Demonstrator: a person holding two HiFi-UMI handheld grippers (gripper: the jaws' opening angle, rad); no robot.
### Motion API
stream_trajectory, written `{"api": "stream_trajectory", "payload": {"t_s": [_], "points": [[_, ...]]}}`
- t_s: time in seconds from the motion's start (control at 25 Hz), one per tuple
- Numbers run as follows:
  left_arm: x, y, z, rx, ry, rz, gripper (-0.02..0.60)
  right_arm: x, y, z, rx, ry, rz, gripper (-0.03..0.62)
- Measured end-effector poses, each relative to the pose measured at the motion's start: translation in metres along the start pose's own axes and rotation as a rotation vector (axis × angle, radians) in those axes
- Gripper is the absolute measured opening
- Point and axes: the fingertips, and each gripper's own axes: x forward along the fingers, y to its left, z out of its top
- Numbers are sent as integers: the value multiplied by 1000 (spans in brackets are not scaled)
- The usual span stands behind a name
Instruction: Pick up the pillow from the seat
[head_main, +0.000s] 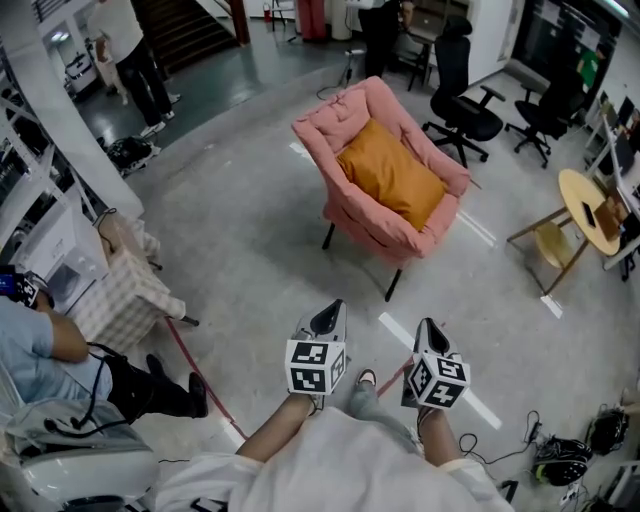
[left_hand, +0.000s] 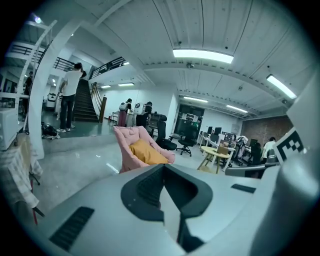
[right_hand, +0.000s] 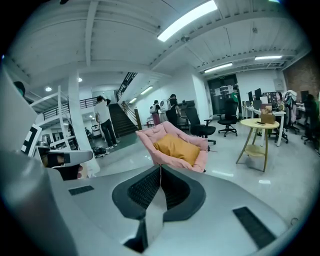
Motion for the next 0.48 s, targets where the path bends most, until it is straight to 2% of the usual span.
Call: {"api": "stream_trajectory", "payload": {"t_s": [0.24, 0.48], "points": [[48, 5, 19, -5, 9, 4, 8, 43, -22, 25, 0, 20, -6, 29], [98, -17, 31, -8, 22, 14, 8, 71, -70, 46, 15, 37, -5, 29]]}}
